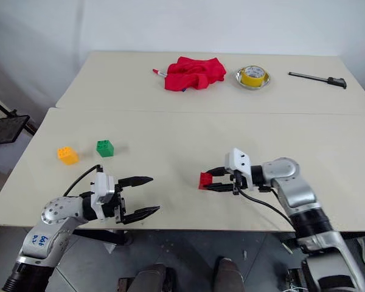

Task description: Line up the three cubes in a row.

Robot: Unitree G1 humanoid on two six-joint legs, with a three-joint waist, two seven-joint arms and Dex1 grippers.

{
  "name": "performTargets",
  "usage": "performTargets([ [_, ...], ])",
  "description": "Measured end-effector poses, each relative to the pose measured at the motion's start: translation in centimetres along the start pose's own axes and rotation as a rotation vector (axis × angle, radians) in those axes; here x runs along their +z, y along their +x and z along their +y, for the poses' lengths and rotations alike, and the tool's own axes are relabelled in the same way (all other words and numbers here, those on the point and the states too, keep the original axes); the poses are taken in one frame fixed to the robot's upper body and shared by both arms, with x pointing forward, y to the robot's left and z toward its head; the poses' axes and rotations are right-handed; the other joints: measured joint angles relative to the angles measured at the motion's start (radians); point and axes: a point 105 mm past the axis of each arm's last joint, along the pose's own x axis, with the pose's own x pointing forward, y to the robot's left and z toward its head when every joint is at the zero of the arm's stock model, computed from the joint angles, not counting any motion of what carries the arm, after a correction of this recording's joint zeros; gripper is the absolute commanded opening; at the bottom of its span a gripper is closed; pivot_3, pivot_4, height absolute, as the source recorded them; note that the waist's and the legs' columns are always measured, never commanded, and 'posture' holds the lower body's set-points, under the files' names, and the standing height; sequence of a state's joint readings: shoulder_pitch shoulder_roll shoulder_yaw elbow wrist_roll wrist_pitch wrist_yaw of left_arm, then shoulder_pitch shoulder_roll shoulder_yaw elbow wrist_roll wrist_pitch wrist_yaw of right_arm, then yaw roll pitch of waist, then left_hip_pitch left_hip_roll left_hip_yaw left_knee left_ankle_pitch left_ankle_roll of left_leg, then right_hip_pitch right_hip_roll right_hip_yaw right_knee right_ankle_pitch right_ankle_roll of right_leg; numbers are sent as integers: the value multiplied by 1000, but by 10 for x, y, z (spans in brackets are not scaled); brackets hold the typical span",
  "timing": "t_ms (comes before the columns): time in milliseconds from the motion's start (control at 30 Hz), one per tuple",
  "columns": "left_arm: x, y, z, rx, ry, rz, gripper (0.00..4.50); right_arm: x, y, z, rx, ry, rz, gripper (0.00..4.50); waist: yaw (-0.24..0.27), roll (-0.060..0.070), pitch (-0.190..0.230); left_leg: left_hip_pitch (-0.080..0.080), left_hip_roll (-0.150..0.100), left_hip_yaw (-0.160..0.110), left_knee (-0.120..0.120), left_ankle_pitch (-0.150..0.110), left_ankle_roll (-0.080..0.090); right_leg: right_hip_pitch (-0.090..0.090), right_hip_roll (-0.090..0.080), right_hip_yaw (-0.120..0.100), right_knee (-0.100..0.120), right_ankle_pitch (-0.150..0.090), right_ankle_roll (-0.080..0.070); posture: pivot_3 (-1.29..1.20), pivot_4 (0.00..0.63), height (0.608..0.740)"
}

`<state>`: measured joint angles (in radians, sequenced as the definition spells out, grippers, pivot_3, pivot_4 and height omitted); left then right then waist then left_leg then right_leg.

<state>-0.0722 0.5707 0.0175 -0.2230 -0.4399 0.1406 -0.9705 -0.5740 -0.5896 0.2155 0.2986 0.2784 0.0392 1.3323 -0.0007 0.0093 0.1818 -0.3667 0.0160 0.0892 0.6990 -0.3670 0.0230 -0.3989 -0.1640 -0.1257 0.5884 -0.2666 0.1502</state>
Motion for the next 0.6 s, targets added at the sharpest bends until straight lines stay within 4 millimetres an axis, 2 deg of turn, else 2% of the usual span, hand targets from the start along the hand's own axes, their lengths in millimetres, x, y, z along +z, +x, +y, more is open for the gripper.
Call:
performTargets([
  [200,0,-2,2,28,2,0,4500,-2,-2,-12,17,-43,14,1469,-5,0,0,0,1,0,0,0,0,0,0,-3,1,0,0,0,150,740],
  [267,0,-3,3,40,0,1,4500,-2,-1,-15,18,-49,12,2213,-6,0,0,1,1,0,0,0,0,0,0,-3,1,0,0,0,150,740],
  [400,0,-12,8,110,-7,8,4500,-4,-1,-11,33,-15,17,3417,-5,0,0,0,1,-1,0,0,-1,0,0,-4,1,0,0,0,150,740],
  [500,-1,-33,19,278,-7,-5,4500,8,-9,-8,3,-55,-47,4433,-4,0,0,0,1,-2,0,0,-1,0,0,-4,1,0,0,0,150,740],
  [600,-10,-65,27,489,-41,-13,4500,17,-25,-4,-62,-79,-119,4475,-3,0,0,-1,2,-3,-1,-1,-2,0,0,-6,0,0,0,0,150,740],
])
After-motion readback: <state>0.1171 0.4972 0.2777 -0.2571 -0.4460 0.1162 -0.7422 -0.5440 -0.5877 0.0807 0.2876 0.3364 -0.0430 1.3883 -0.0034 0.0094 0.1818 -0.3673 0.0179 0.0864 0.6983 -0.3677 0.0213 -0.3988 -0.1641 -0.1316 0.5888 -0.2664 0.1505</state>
